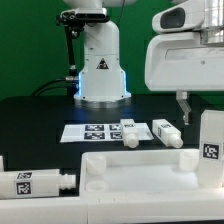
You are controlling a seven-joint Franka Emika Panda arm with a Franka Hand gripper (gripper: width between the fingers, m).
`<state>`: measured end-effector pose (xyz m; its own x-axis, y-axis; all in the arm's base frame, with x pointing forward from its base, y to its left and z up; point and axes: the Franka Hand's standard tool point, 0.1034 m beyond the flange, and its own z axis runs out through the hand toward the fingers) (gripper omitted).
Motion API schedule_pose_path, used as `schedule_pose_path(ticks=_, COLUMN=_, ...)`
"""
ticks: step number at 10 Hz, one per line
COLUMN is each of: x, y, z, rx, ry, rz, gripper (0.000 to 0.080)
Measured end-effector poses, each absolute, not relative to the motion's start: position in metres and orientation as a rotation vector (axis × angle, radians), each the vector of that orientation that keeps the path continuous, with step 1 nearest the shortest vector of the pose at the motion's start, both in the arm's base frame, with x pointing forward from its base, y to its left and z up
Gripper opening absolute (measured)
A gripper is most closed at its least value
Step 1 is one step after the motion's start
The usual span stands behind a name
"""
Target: Assemble desk
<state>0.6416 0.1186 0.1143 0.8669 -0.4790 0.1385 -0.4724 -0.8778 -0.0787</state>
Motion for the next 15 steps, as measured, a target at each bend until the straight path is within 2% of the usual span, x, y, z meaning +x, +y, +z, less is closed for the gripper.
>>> schedule_pose_path(ticks=2, x=0.6415, y=0.1193, z=0.1142, rx=-2.952, ry=0.882, rz=-0.233, gripper=0.0395)
schedule_pose_path(ticks=3, x=0.6408, y=0.1178, z=0.1136, rx=-2.916, ry=0.986, rz=-0.225, gripper=0.0395)
schedule_pose_path(ticks=4, x=0.6409, y=0.1164, z=0.1137, rx=-2.890, ry=1.051, rz=-0.222, gripper=0.0292)
schedule_pose_path(ticks=9, x=0.6380, y=0.1106, z=0.1131, rx=-2.223, ry=1.939, rz=-0.027, gripper=0.0292)
schedule_pose_path(ticks=15, x=0.6408, y=0.1122, z=0.1118, rx=-1.683, ry=2.336, rz=0.065, gripper=0.0292)
